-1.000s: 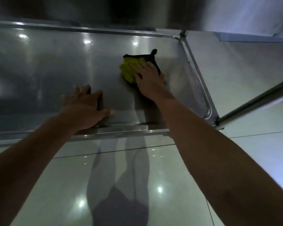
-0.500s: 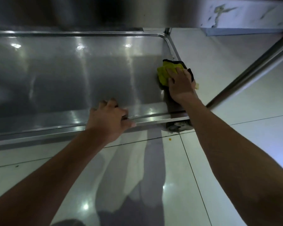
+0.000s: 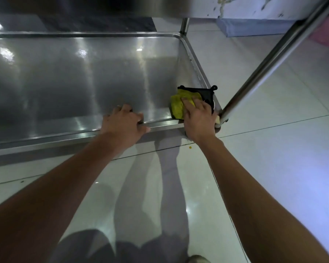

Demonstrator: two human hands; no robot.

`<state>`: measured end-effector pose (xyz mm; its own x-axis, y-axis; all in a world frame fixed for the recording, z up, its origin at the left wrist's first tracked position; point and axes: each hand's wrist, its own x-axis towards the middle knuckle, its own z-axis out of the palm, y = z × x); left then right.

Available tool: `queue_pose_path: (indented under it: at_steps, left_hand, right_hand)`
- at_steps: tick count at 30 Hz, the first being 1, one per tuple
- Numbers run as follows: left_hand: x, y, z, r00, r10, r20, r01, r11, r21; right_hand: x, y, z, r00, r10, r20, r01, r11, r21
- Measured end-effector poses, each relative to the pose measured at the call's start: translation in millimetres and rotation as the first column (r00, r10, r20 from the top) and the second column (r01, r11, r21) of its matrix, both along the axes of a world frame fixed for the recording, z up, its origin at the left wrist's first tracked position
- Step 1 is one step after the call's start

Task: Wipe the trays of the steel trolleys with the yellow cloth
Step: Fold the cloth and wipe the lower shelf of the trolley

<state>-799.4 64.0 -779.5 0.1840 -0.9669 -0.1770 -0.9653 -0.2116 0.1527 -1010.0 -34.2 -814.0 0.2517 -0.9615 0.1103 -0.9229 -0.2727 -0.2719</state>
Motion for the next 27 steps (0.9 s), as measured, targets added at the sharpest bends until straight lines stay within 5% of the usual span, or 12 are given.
queue_pose_path:
  at_steps: [5, 12, 18, 27]
  left_hand:
    - [22.9, 13.8, 6.2, 0.991, -0.076, -0.107, 0.075, 0.997, -0.009]
    - [66.4, 49.2, 1.9, 0.999, 0.032, -0.021, -0.035, 0.991, -0.126]
    - [73.4, 50.9, 3.5, 0.970, 0.145, -0.197, -0.172, 0.976, -0.131]
    - [71.9, 60.8, -4.1, 0.994, 0.046, -0.102, -0.062, 0.985, -0.162]
  right_hand:
    - [20.5, 20.5, 3.4, 0.999, 0.036, 0.021, -0.037, 0.999, 0.013]
    - [53.5, 44.5, -0.3, 0.999, 0.046, 0.020, -0.046, 0.999, -0.024]
    - [108.8, 83.2, 3.6, 0.979, 0.202, -0.003, -0.202, 0.979, 0.002]
    - [135.0, 90.9, 5.5, 0.950, 0.308, 0.056, -0.309, 0.951, 0.017]
